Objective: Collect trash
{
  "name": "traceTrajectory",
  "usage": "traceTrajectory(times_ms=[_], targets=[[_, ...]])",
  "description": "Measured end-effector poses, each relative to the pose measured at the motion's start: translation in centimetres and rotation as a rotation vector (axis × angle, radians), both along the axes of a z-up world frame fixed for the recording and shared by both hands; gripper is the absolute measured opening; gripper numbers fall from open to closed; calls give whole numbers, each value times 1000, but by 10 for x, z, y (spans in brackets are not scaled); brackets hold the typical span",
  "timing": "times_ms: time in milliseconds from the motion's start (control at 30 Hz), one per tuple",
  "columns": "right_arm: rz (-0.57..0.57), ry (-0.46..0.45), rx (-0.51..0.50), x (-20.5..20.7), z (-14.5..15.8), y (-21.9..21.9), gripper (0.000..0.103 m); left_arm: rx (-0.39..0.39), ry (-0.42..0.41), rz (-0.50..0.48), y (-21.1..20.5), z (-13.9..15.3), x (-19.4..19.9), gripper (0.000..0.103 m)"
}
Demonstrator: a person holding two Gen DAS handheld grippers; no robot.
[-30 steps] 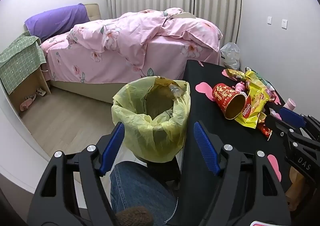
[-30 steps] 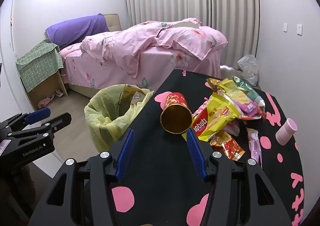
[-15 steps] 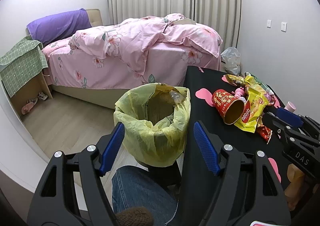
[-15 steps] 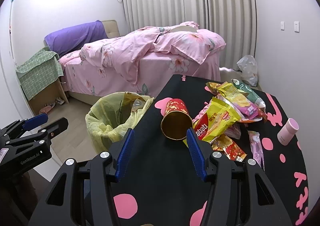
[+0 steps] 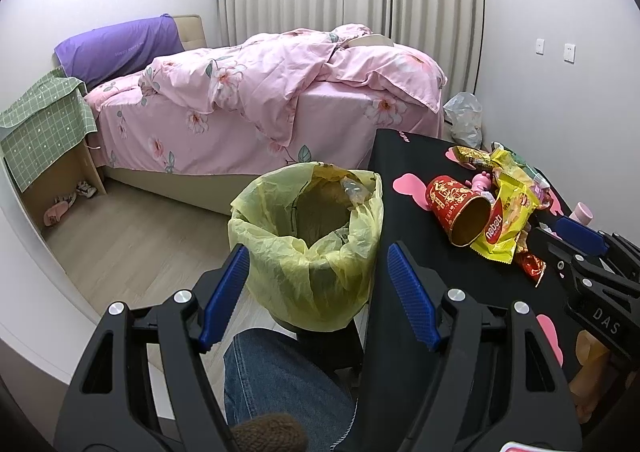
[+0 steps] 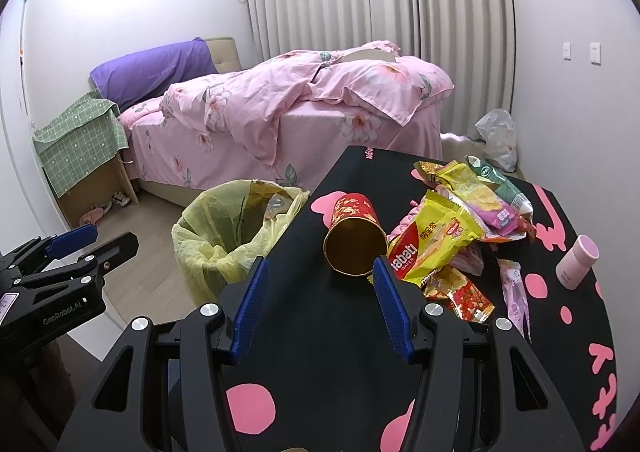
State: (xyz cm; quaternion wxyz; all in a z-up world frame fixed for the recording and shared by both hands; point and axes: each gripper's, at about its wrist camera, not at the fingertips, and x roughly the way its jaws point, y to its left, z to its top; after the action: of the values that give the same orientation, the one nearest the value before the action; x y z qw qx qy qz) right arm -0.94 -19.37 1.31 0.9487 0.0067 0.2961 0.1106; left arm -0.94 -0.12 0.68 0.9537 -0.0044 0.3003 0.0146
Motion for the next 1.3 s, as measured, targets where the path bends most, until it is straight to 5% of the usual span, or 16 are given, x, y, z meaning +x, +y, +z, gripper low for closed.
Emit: traceTrajectory(times_ms=[1300], targets=[[1, 5, 7, 0, -2, -1, 51, -1, 0, 0, 1, -1, -1, 68]])
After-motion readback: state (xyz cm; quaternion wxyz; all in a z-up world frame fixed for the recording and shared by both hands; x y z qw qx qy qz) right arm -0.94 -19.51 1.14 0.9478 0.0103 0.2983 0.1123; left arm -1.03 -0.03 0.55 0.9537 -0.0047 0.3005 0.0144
